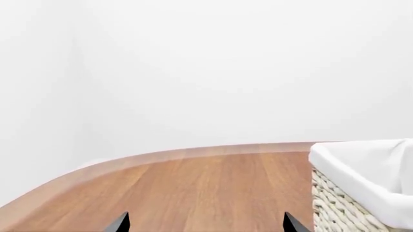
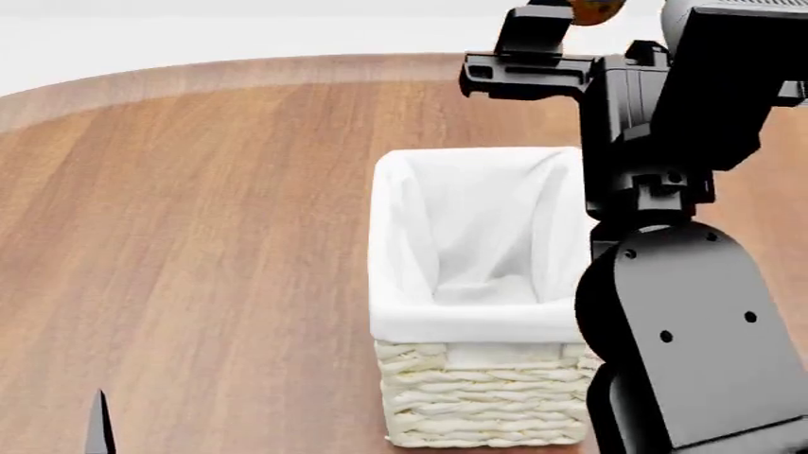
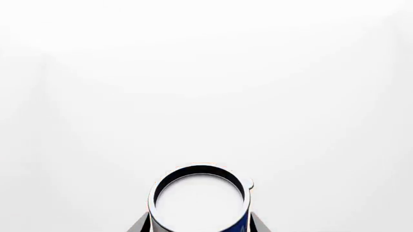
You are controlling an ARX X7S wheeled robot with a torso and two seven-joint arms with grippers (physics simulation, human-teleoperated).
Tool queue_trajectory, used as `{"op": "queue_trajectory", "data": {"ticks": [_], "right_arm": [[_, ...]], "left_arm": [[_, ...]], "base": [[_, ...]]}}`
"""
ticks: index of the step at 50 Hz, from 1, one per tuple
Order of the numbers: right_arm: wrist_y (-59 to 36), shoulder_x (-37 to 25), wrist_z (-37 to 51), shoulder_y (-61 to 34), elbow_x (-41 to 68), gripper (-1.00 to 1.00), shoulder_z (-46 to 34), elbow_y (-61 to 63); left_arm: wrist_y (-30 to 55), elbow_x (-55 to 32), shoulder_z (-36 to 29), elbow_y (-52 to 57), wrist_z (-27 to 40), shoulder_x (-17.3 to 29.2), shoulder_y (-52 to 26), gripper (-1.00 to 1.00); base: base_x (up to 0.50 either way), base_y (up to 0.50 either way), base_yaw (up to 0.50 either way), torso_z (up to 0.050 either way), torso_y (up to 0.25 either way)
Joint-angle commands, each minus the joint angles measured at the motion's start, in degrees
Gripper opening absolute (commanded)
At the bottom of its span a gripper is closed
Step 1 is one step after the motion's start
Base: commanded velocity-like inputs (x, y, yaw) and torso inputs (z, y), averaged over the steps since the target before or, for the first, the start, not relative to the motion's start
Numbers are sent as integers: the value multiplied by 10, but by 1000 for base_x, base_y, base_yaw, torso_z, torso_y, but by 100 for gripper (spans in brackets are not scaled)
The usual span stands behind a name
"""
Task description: Pick up the alphabet soup and put it in the basket.
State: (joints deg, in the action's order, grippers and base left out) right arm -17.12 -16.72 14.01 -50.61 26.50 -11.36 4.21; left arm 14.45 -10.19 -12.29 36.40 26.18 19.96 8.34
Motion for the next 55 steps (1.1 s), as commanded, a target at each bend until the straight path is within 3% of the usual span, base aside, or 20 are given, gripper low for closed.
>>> {"op": "queue_trajectory", "data": {"ticks": [1, 20, 24, 27, 45, 55], "right_arm": [[20, 35, -54, -106, -29, -100, -26, -154], [77, 84, -128, -241, -72, -100, -74, -473], [120, 107, -158, -294, -71, -100, -68, -609], [179, 133, -207, -362, -71, -100, -61, -788], [45, 147, -230, -379, -217, -100, 25, -792], [-47, 153, -269, -370, -242, -100, 66, -792]], "left_arm": [[-3, -2, -2, -7, 1, 0, -3, 100], [-3, -2, -6, -9, 4, 2, -4, 100], [-2, -3, -5, -8, 5, 3, -4, 100], [-5, -4, -6, -14, 4, 2, -6, 100], [0, -6, -9, -13, 8, 4, -9, 100], [1, -10, -8, -16, 8, 6, -12, 100]], "base": [[0, 0, 0, 0, 0], [0, 0, 0, 0, 1], [0, 0, 0, 0, 3], [0, 0, 0, 0, 0], [0, 0, 0, 0, 1], [0, 0, 0, 0, 1]]}}
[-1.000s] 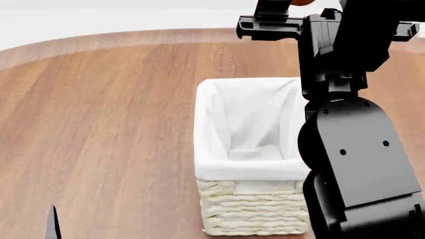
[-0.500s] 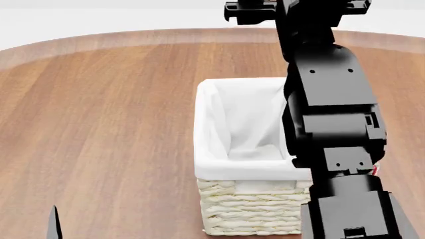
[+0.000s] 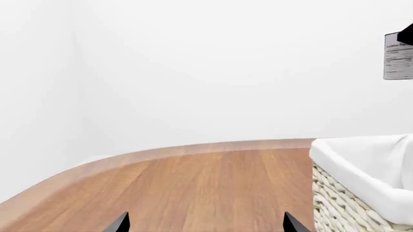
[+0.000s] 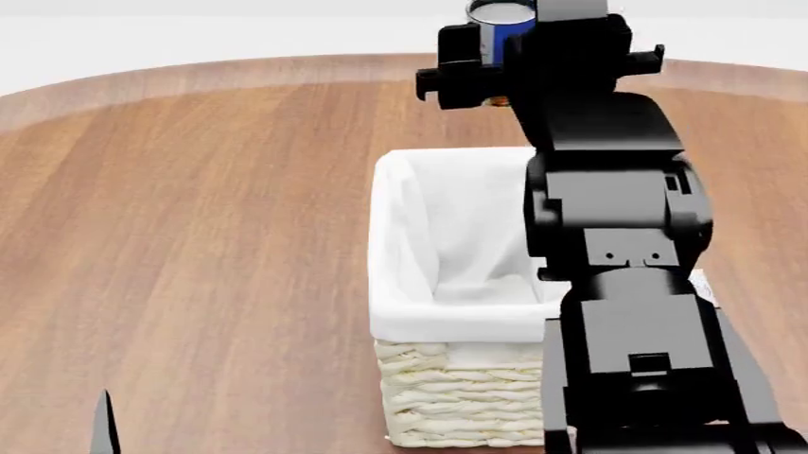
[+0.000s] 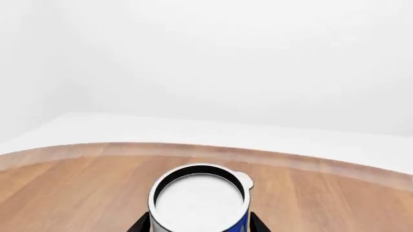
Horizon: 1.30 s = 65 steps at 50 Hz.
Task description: Pick up the alphabet soup and put it in the basket.
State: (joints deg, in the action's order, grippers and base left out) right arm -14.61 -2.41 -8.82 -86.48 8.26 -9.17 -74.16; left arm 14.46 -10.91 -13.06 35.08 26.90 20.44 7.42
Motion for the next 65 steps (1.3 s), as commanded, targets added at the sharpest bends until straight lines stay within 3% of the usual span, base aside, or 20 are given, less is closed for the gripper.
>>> {"op": "queue_trajectory", "data": {"ticks": [1, 21, 65], "right_arm": [[-78, 10, -39, -8, -69, -100, 38, -8], [-139, 6, -4, 25, -81, -100, 66, -8], [-131, -2, -8, 92, -82, -100, 76, -8]], "left_arm": [[3, -2, -1, -1, 2, 1, -2, 100], [-6, -7, 0, -15, 3, 2, -4, 100], [-10, -10, -5, -17, 10, 8, -3, 100]], "base": [[0, 0, 0, 0, 0], [0, 0, 0, 1, 1], [0, 0, 0, 0, 0]]}}
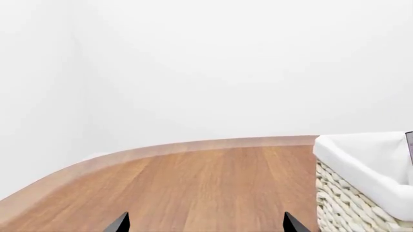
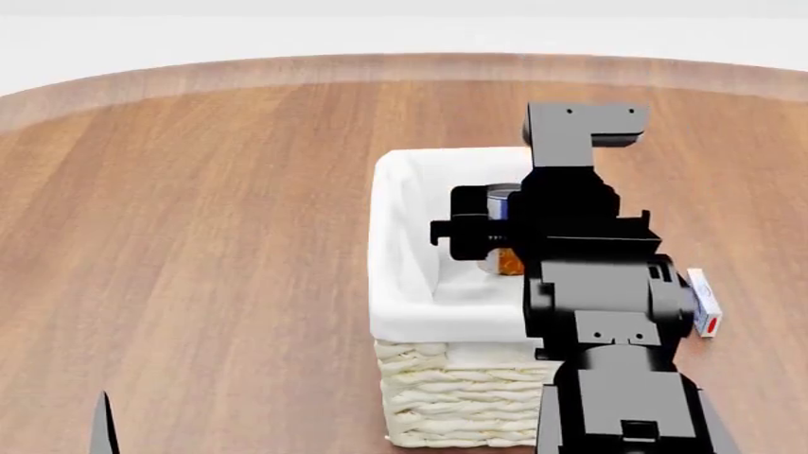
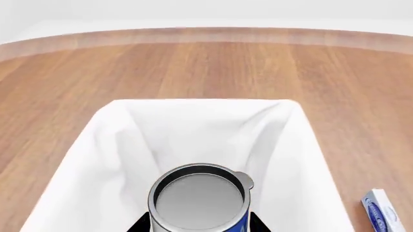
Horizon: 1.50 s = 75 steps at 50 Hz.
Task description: Pick up the alphabet soup and put it in the basket.
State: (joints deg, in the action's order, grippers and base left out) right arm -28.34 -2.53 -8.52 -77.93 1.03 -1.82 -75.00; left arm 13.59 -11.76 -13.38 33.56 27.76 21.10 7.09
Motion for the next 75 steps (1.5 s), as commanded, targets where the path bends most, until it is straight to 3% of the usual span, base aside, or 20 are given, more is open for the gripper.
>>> {"op": "queue_trajectory", "data": {"ticks": [1, 20, 21, 35, 44, 54, 66, 67, 68, 71, 75], "right_arm": [[7, -1, -11, 8, -9, -100, 4, 0], [8, -3, -4, 20, -9, -100, 2, 0], [7, -4, -1, 20, -9, 100, 4, 0], [19, -3, -4, 19, -9, 100, 3, 0], [252, -2, 7, 6, 8, 100, 52, 0], [274, 2, -6, -26, 1, 100, 88, 0], [367, 3, -16, -97, -3, 100, 84, 1], [358, 5, -24, -87, 2, 100, 86, 41], [275, 11, -21, -29, 5, 100, 85, 127], [161, 18, -15, 55, 23, 100, 79, 385], [74, 16, 4, 111, 62, 100, 79, 656]], "left_arm": [[-1, 0, -2, -2, 2, 1, 0, 100], [-2, -2, -4, -5, 4, 3, -3, 100], [-2, -2, -5, -5, 4, 3, -3, 100], [-1, -3, -8, -5, 5, 4, -4, 100], [-2, -4, -8, -6, 6, 5, -4, 100], [-1, -4, -11, -6, 7, 6, -4, 100], [0, -6, -12, -7, 8, 7, -6, 100], [1, -6, -12, -6, 8, 8, -7, 100], [-1, -6, -13, -9, 8, 7, -8, 100], [0, -5, -16, -9, 8, 7, -8, 100], [2, -5, -16, -4, 9, 8, -7, 100]], "base": [[0, 0, 0, 0, 0], [0, 0, 0, 0, 1], [0, 0, 0, 0, 0], [0, 0, 0, 0, 0], [0, 0, 0, 0, 0], [0, 0, 0, 0, 0], [0, 0, 0, 0, 0], [0, 0, 0, 0, 0], [0, 0, 0, 0, 0], [0, 0, 0, 0, 0], [0, 0, 0, 0, 0]]}}
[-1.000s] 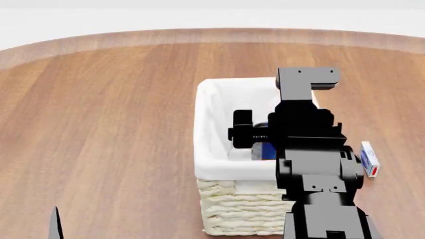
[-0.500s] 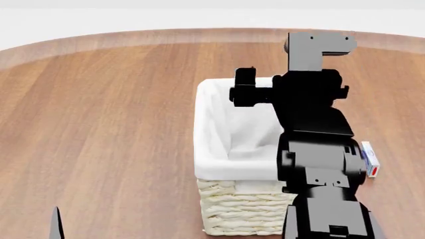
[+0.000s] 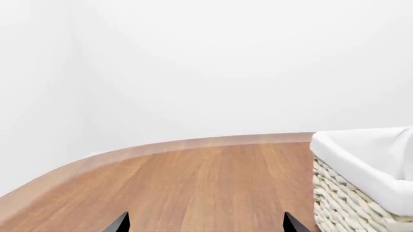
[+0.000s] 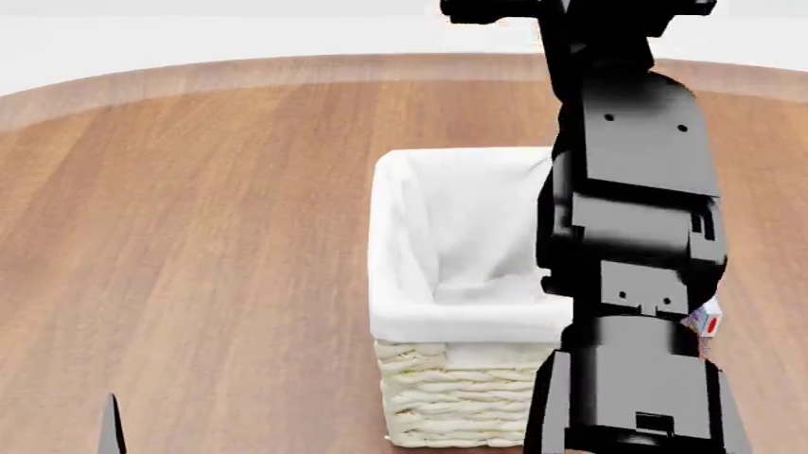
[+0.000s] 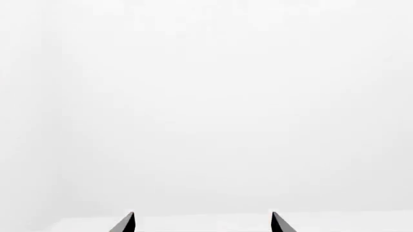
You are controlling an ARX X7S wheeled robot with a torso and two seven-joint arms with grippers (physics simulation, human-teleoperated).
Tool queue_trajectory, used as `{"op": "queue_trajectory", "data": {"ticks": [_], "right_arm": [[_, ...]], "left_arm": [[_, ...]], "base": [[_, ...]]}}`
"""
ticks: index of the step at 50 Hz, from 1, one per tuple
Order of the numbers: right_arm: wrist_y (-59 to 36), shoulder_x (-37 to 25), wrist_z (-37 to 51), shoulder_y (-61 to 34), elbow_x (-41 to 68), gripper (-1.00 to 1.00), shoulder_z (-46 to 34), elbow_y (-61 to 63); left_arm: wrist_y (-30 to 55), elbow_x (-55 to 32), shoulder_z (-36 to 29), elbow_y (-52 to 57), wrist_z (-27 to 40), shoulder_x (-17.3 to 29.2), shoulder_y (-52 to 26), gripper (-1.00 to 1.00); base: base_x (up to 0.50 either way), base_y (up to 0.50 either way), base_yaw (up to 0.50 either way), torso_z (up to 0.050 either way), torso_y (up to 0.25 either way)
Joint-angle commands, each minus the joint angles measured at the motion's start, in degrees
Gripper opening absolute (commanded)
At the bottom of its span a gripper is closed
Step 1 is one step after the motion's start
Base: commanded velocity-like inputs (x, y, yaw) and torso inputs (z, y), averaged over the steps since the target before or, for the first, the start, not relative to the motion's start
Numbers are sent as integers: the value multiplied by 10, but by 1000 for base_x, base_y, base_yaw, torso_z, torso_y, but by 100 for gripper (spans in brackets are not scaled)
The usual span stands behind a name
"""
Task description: Pick up the alphabet soup and put it in the basket.
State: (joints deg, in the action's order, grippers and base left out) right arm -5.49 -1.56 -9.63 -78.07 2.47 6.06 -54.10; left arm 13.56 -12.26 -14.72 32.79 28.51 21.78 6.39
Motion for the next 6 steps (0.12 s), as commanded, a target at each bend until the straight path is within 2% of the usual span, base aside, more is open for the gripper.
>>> {"op": "queue_trajectory", "data": {"ticks": [1, 3, 6], "right_arm": [[-162, 4, 20, 123, 48, 100, -6, 480], [-168, 2, 23, 134, 60, 100, -7, 513], [-212, 5, 45, 173, 88, 100, -3, 643]], "left_arm": [[3, 0, -2, 4, 2, 2, -1, 100], [2, -1, -2, 3, 2, 2, -1, 100], [2, 0, -4, 4, 3, 2, -1, 100]], "base": [[0, 0, 0, 0, 0], [0, 0, 0, 0, 0], [0, 0, 0, 0, 0]]}}
